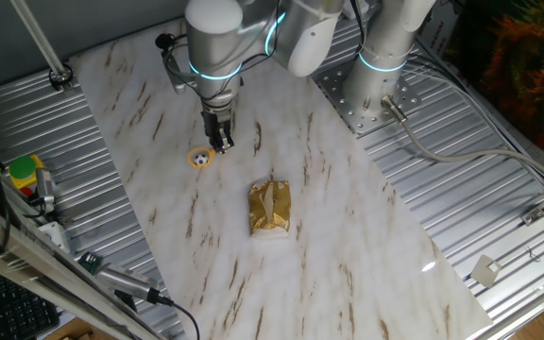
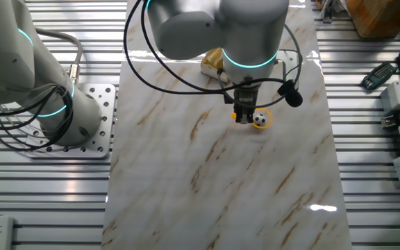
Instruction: Attach the bubble ring to the ball
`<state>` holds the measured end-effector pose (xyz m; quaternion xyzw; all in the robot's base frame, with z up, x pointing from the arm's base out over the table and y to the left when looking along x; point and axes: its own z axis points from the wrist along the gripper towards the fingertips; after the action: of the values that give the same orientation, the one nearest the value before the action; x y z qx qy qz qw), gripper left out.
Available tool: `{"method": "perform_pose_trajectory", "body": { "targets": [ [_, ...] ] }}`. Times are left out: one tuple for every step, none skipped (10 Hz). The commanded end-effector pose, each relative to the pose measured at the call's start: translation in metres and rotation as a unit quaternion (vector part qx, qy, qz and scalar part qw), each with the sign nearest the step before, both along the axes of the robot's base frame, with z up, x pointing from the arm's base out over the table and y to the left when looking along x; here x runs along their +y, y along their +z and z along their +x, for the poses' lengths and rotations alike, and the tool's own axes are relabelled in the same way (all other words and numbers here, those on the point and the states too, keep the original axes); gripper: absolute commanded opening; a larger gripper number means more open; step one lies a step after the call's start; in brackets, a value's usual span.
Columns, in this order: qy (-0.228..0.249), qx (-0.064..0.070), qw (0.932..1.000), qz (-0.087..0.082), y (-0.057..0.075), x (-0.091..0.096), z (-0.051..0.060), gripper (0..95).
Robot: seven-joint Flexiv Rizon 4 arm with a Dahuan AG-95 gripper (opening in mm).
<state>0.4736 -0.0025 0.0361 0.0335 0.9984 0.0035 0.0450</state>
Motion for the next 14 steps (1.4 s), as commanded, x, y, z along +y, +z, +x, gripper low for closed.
{"method": "perform_pose_trajectory", "body": {
  "targets": [
    [0.0, 0.0, 1.0, -0.001, -0.001, 0.0, 0.001, 0.0],
    [0.0, 0.0, 1.0, -0.001, -0.001, 0.0, 0.001, 0.0],
    [0.001, 0.0, 1.0, -0.001, -0.002, 0.0, 0.001, 0.0],
    [0.001, -0.001, 1.0, -0.001, -0.003, 0.0, 0.0, 0.0],
    [0.001, -0.001, 1.0, -0.001, -0.005, 0.001, 0.0, 0.0],
    [0.001, -0.001, 1.0, -0.001, -0.006, 0.001, 0.0, 0.0],
    [0.001, -0.001, 1.0, -0.001, -0.007, 0.001, 0.0, 0.0],
    [0.0, -0.001, 1.0, -0.001, -0.008, 0.001, 0.0, 0.0],
    [0.001, 0.0, 1.0, -0.001, -0.009, 0.001, 0.0, 0.0],
    [0.001, 0.0, 1.0, -0.002, -0.009, 0.001, 0.0, 0.0],
    [0.001, 0.0, 1.0, -0.001, -0.01, 0.001, 0.0, 0.0],
    [0.001, 0.0, 1.0, -0.002, -0.011, 0.001, 0.0, 0.0],
    [0.001, 0.0, 1.0, -0.002, -0.011, 0.001, 0.0, 0.0],
    [0.001, -0.001, 1.0, -0.001, -0.012, 0.001, 0.0, 0.0]
  ]
}}
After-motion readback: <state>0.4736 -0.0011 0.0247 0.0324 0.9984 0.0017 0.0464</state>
